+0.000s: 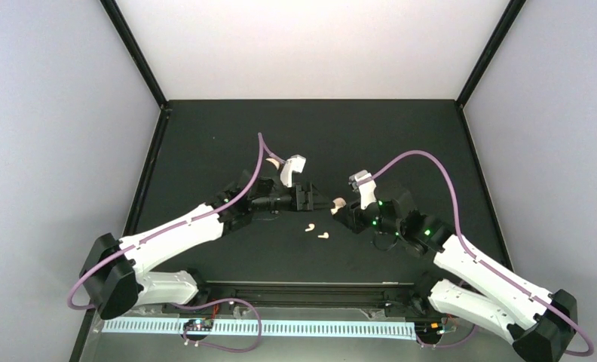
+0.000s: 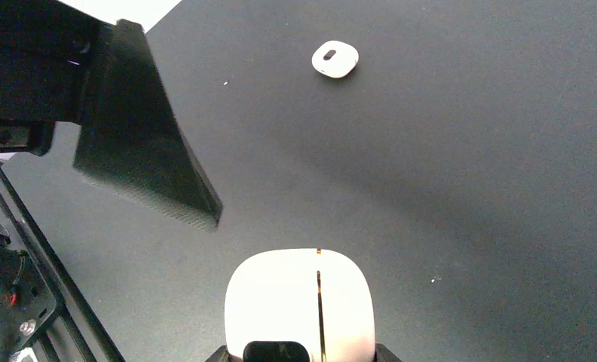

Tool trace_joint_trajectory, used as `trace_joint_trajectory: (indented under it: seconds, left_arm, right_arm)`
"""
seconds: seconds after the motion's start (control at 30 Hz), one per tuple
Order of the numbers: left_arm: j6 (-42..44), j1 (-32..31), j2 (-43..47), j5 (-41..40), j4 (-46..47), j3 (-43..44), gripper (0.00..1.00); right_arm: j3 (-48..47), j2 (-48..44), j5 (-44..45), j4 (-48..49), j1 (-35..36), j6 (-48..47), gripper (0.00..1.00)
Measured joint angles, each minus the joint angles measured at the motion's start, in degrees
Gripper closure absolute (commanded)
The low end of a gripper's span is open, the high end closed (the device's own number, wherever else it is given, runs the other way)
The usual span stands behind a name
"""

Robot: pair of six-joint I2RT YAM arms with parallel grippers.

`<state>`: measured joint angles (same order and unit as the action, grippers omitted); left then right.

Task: Insert the wireless bluetooth earbuds into the charging case
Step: Pick up the charging case at the center of the board.

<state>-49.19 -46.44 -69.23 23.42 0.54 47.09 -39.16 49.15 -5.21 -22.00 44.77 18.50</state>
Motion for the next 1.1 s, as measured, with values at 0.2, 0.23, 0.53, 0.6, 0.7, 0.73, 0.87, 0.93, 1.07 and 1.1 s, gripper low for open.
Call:
trace_joint_trajectory:
  seconds: [0.2, 0.23, 0.53, 0.6, 0.7, 0.73, 0.87, 0.93, 1.07, 1.1]
  left_arm:
    - [-0.42, -0.2, -2.95, -1.51, -3.13, 2.82, 0.16]
    - [-0.42, -0.2, -3.19, -1.9, -3.82, 3.32, 0.17]
    - [-0.26, -0.61, -7.19, -3.3, -7.28, 7.61, 0.27]
    - [-0.02, -1.18, -7.61, -3.63, -8.31, 8.0, 0.28]
    - [0.59, -1.97, -8.35, -3.93, -9.31, 9.05, 0.3]
    - [0.87, -2.34, -8.81, -4.07, -9.86, 9.7, 0.31]
    - [1.7, -3.61, -10.16, -4.7, -11.17, 11.5, 0.32]
    - [2.12, -4.26, -10.91, -5.01, -11.72, 12.26, 0.33]
    - [2.62, -4.72, -12.26, -5.33, -12.35, 13.27, 0.38]
    - [2.73, -4.76, -12.57, -5.38, -12.63, 13.44, 0.39]
  right_arm:
    - [0.09, -1.2, -0.55, 0.15, 0.0, -0.17, 0.69]
    - [0.09, -1.4, -0.66, 0.15, 0.0, -0.2, 0.69]
    - [0.09, -2.25, -1.09, 0.15, 0.24, -0.2, 0.69]
    - [0.09, -2.29, -1.09, 0.15, 0.26, -0.2, 0.69]
    - [0.09, -2.29, -1.07, 0.15, 0.28, -0.2, 0.69]
    - [0.09, -2.29, -1.05, 0.15, 0.28, -0.2, 0.69]
    - [0.09, -2.29, -1.03, 0.15, 0.28, -0.2, 0.69]
    - [0.09, -2.27, -1.03, 0.15, 0.28, -0.2, 0.69]
    - [0.09, -2.27, -0.98, 0.09, 0.5, -0.22, 0.69]
    - [0.09, -2.27, -0.98, 0.13, 0.55, -0.22, 0.7]
